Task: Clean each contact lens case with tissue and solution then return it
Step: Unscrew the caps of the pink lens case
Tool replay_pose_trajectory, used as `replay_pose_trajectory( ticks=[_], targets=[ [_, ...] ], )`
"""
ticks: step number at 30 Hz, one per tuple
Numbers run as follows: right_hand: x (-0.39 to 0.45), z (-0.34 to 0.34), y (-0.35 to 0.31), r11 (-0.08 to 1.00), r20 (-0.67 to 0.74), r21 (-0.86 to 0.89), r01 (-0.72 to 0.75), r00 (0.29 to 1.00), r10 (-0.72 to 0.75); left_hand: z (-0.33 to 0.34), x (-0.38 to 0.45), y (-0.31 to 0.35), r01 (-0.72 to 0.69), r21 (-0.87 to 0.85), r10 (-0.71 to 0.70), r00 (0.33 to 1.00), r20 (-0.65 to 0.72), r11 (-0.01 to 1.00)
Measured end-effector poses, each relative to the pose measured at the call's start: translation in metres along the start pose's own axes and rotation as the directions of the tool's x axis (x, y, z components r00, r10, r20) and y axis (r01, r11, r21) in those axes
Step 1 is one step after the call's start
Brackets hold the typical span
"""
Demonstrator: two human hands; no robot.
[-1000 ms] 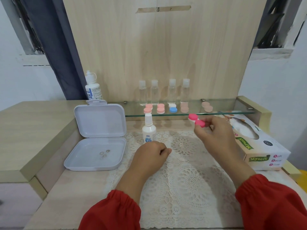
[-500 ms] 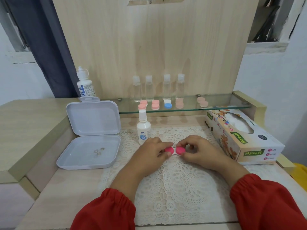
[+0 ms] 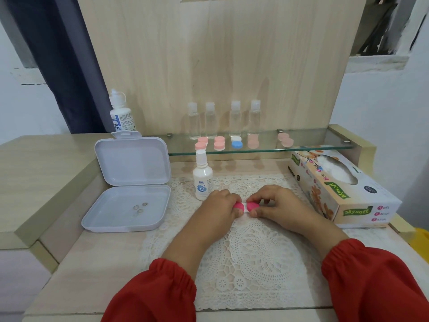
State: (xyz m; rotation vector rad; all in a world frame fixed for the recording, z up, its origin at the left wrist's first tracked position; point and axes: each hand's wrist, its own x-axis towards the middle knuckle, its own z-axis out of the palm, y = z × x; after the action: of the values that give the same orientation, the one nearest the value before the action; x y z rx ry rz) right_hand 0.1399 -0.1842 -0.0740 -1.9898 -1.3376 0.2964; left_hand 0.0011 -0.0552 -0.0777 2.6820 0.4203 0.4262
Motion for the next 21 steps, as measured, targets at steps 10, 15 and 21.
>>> replay_pose_trajectory(
  ticks=[10,15,21],
  targets=[
    [-0.001,0.002,0.001,1.000,0.002,-0.017,0.024,1.000,-0.024,0.004,0.002,0.000,0.075,0.093,-0.069,0.996,-0.059,0.993],
    [-0.001,0.003,0.003,0.999,0.009,-0.033,0.039,0.999,-0.039,-0.008,-0.006,-0.005,0.111,-0.249,-0.097,0.993,0.070,0.962],
    [-0.001,0.003,0.005,0.998,0.015,-0.025,0.055,0.998,-0.055,-0.004,-0.004,-0.001,0.140,-0.195,-0.145,0.989,-0.008,0.971]
  ],
)
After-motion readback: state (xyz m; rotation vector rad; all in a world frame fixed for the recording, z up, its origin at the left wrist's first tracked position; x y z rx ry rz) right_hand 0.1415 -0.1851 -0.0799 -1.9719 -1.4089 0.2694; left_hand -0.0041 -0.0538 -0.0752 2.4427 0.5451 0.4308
